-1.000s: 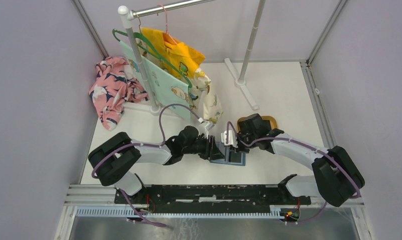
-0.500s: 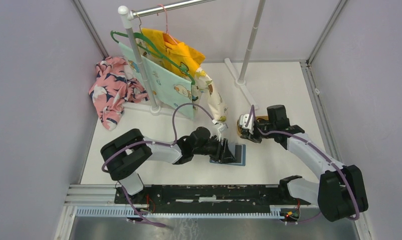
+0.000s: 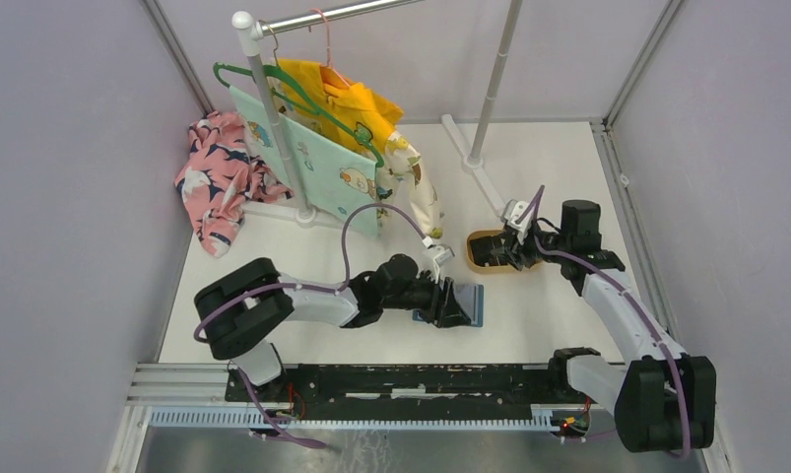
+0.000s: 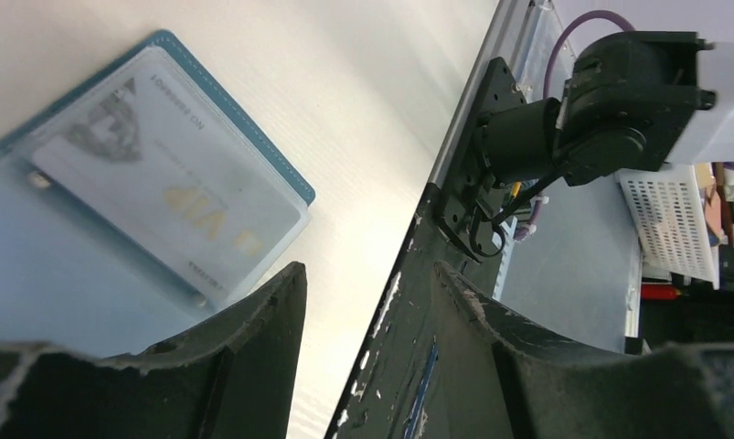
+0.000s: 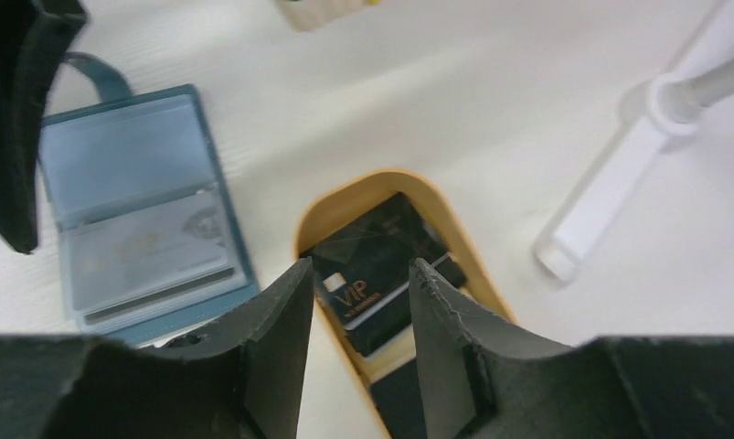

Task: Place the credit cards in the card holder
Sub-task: Turn over the card slot in the card holder, then pick up the credit card from the storage box.

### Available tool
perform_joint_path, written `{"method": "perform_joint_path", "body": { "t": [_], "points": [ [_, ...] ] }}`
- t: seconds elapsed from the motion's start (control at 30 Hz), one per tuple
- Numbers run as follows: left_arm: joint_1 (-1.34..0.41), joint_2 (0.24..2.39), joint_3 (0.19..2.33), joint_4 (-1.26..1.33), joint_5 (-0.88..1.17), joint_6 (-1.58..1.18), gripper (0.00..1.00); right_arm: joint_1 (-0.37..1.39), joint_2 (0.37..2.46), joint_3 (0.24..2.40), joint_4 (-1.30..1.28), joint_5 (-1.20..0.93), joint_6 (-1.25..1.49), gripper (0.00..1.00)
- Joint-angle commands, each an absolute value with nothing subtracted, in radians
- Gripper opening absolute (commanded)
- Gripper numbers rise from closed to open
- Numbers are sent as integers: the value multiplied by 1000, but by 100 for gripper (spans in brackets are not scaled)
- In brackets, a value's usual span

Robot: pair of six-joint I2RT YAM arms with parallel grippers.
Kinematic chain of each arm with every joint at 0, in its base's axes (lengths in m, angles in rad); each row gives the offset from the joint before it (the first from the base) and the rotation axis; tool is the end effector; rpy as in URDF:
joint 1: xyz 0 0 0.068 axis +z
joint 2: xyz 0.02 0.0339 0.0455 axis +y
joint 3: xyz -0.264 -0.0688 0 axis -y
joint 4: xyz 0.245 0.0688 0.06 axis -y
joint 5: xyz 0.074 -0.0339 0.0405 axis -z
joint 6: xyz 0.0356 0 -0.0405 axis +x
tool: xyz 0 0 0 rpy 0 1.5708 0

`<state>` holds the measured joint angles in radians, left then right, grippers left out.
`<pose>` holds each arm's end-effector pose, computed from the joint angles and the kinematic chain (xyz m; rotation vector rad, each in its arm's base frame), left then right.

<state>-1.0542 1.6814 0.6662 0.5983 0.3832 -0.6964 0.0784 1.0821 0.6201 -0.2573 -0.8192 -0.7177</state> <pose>0.1500 -0.2911 0.1561 0.6874 2.1875 -1.4194 0.2134 0.0429 0.2263 -1.1632 1.7281 0.5512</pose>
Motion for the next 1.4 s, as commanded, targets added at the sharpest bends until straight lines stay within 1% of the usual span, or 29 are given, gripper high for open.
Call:
{"method": "perform_joint_path", "body": {
  "t": [0.0,0.03,0.13,0.2,0.27,0.33,0.4,0.47,0.5,0.67,0.83,1.1,1.27,1.37],
  "points": [
    [-1056,1521,629,610,312,-579,59,9,1026,617,-125,-879,-593,56],
    [-1058,1485,614,600,292,-559,60,6,1022,609,-104,-898,-570,64],
    [-1060,1364,572,556,208,-490,60,-26,1055,623,-106,-953,-522,84],
    [-1059,1270,534,527,143,-444,60,-30,1117,670,-142,-1006,-480,85],
    [-1059,1181,512,489,88,-394,60,-33,1179,727,-194,-1014,-461,85],
    [-1059,1100,492,457,35,-359,66,-37,1223,757,-185,-989,-399,83],
    [-1058,1030,472,437,-32,-339,79,-38,1256,737,-104,-953,-276,82],
    [-1057,1002,456,424,-79,-341,97,-38,1290,703,-25,-923,-169,80],
    [-1056,1002,453,415,-94,-346,99,-38,1310,694,-9,-883,-132,79],
    [-1048,1068,461,386,-85,-369,100,-38,1407,726,-14,-737,-13,75],
    [-1047,1114,451,424,-79,-395,100,-38,1505,760,-36,-656,66,72],
    [-1047,1150,432,460,-79,-430,99,-37,1545,754,-42,-638,111,70],
    [-1047,1177,438,473,-55,-440,97,-32,1585,747,-25,-691,169,70],
    [-1048,1170,428,476,-50,-448,96,-28,1599,746,-29,-649,208,70]
  ]
}}
